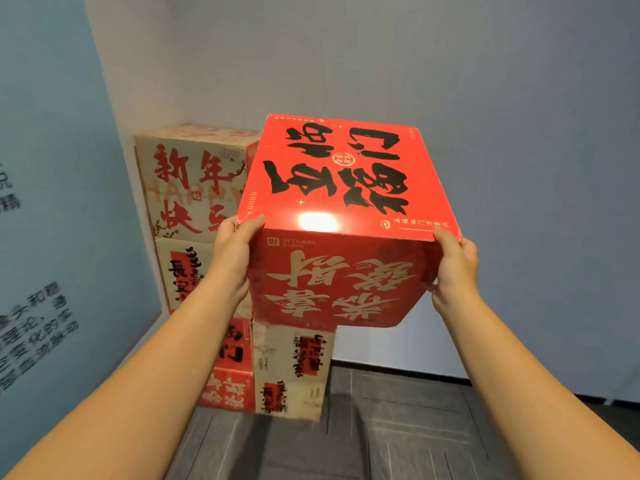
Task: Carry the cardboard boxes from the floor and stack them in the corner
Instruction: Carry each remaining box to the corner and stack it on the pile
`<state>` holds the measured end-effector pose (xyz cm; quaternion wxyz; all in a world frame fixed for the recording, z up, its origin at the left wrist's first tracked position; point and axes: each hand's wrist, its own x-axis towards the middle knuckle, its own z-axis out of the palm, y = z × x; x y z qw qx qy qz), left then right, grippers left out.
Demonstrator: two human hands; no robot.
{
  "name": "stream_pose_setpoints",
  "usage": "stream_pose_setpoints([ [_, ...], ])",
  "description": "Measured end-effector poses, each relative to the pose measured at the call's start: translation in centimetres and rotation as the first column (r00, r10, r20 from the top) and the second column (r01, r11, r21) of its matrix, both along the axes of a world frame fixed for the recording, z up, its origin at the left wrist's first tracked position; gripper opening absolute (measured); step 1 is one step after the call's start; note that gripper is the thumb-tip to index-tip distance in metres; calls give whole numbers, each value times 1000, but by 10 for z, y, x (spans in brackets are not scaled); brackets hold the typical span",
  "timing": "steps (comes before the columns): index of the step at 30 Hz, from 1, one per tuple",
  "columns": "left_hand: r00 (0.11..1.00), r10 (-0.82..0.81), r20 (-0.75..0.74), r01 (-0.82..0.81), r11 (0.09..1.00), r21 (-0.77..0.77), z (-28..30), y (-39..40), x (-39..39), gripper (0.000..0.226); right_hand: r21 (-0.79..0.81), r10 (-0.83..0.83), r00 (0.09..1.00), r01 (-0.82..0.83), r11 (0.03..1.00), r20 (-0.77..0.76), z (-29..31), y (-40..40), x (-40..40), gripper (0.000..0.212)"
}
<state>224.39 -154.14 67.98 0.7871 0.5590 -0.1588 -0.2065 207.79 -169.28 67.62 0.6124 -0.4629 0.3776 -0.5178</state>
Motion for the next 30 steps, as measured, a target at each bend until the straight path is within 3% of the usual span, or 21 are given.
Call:
stream_pose_setpoints([
  [5, 999, -27, 39, 28, 1000, -3, 14, -57, 58, 16, -34, -16, 1000, 16, 999, -8, 11, -56, 51, 21],
  [10, 997, -49, 55, 48, 998, 32, 12, -107, 103, 36, -43, -19, 1000, 19, 999, 0, 14, -110, 99, 20],
  [14, 996, -43, 75, 42, 999, 15, 10, -146, 133, 34, -45, -6, 1000, 5, 999, -9, 12, -154, 132, 20],
  [24, 990, 126, 56, -121, 989, -82, 2, -223, 192, 38, -57, 139, 989, -136, 989, 43, 23, -243, 203, 15],
  [30, 976, 214, 37, -208, 970, -124, 3, -233, 211, 47, -99, 107, 993, -102, 990, 45, 38, -254, 226, 24],
])
